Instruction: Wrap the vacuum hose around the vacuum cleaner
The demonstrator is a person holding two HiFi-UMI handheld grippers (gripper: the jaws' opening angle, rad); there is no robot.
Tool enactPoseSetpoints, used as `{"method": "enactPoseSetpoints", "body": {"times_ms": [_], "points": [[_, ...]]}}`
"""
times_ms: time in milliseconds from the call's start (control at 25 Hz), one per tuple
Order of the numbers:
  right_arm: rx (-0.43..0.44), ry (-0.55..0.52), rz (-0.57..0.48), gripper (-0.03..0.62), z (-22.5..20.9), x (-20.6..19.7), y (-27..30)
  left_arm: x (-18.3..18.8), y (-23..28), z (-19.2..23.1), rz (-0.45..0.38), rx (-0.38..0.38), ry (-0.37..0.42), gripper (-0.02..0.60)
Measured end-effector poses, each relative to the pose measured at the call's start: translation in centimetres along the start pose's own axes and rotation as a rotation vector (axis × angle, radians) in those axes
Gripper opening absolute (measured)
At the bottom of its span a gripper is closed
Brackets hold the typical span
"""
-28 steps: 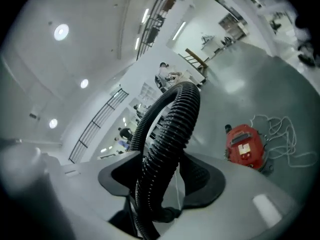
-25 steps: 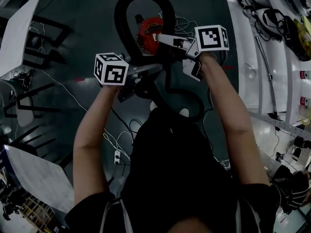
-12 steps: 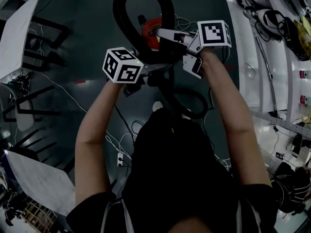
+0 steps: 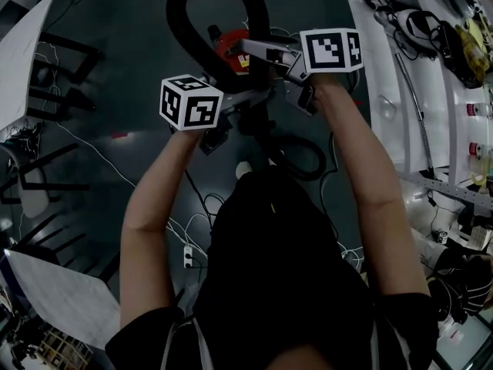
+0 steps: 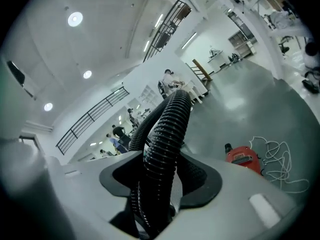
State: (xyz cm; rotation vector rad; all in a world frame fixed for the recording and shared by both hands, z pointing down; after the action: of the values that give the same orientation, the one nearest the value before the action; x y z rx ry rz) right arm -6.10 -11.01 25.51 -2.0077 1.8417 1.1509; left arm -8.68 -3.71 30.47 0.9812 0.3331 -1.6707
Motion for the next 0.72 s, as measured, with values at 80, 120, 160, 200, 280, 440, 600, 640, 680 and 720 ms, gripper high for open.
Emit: {"method": "enactPoseSetpoints", "body": {"times_ms": [80,120,160,200,280,440,600,640,680,720], "points": [[-0.022,-0.046,0.041,0.223,-0.6,-0.3,0.1,-0.2,0.3,0.1,-0.02,-0.002,-0.043,0.174],[-0.026,-0.062,0.057,0.23,-1.0,-0.3,0.1,-0.1,0.5,0.1,-0.034,0.0,-0.062,0.173],[-0.022,-0.072,0.068,0.233,-1.2,-0.1,0.2,0.0,0.6,0.2,-0.049,0.004,-0.077,0.172],[-0.011,-0.076,0.075,0.234,-1.4,0.0,0.2,0.1,0.7,0.3,-0.062,0.01,-0.088,0.17],[0.013,-0.084,0.087,0.235,-1.3,0.3,0.5,0.3,0.5,0.4,-0.084,0.022,-0.111,0.169],[0.003,-0.189,0.17,0.299,-1.1,0.3,1.5,0.8,-0.1,0.6,-0.148,0.011,-0.209,0.163],[0.016,-0.199,0.215,0.316,-1.7,0.7,2.1,1.3,0.0,1.2,-0.208,-0.013,-0.272,0.163],[0.026,-0.189,0.217,0.317,-1.9,0.8,2.0,1.3,0.2,1.3,-0.225,-0.02,-0.286,0.163],[0.031,-0.186,0.222,0.318,-2.1,0.9,2.0,1.4,0.4,1.5,-0.239,-0.027,-0.299,0.163],[0.03,-0.19,0.23,0.321,-2.3,0.9,2.0,1.5,0.6,1.6,-0.25,-0.034,-0.312,0.161]]}}
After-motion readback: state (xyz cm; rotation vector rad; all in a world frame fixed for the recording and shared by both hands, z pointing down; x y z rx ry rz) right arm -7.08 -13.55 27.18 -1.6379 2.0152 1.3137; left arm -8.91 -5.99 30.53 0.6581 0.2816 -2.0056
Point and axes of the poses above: the fingertips, and each gripper's own axes: y forward along the fingers, z to its left, x out of its top, the point moved 4 cm from there along -y, backward along the fingers, and after that the axes turned 2 degrees about -x, right-handed, at the moved point
